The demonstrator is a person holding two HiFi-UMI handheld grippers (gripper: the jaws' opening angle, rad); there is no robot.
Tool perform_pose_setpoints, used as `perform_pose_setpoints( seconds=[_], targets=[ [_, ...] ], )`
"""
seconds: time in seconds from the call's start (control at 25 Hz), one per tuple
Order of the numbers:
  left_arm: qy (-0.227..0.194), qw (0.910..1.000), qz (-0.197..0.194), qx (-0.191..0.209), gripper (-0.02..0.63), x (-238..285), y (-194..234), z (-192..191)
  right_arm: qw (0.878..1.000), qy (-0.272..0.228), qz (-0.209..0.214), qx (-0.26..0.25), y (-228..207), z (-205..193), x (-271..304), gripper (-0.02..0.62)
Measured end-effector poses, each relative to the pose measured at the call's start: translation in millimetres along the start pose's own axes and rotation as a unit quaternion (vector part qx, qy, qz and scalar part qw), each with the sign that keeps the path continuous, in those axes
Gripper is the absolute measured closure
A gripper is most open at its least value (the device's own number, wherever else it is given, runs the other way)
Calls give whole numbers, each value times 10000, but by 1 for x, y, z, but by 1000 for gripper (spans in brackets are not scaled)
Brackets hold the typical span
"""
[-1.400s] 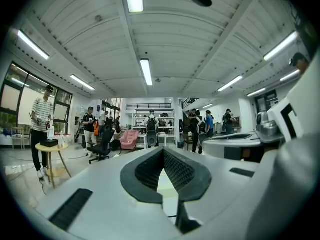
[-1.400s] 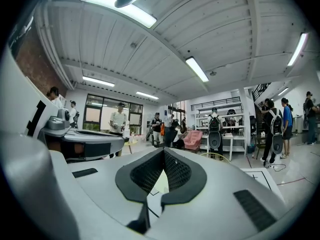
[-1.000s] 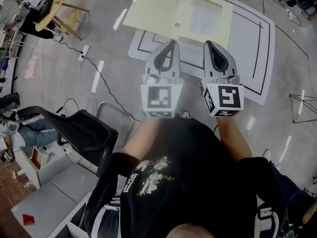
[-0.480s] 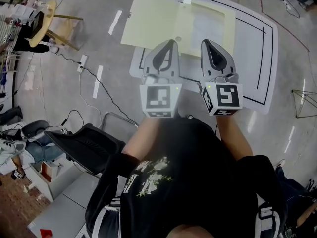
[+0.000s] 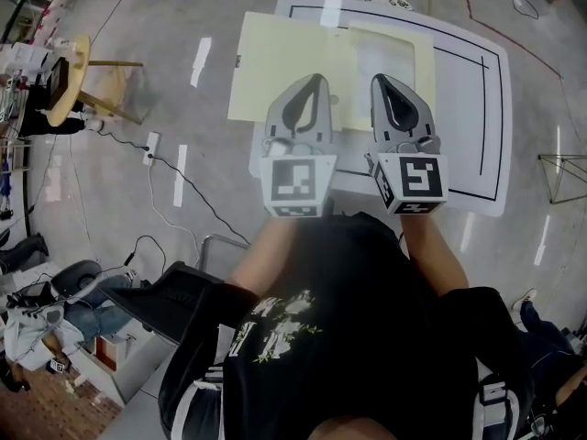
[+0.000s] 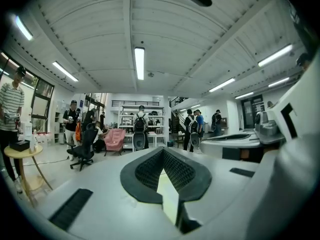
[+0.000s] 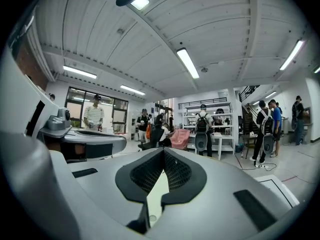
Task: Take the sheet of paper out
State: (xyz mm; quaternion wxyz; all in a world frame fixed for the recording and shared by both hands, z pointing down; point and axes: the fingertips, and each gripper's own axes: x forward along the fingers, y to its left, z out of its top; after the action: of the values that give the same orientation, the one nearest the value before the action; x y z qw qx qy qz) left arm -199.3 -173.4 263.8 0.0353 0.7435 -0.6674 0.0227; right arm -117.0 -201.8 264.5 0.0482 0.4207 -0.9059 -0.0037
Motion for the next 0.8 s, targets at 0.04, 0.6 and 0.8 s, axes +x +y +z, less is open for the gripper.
perform_pose_setpoints(
  seconds=[0.04,0.6,0.8],
  targets=[
    [-3,10000,-58,7,612,4,4,0,10000,-9,-66,-3,-1,1,5,597],
    [196,9986,-493,-48,612,35,30,-17,9986,180,-485,78,2,-11,37,597],
    [400,9980,-487,-63,612,43,27,-27,9980,356,-477,210,-7,-24,42,597]
  ],
)
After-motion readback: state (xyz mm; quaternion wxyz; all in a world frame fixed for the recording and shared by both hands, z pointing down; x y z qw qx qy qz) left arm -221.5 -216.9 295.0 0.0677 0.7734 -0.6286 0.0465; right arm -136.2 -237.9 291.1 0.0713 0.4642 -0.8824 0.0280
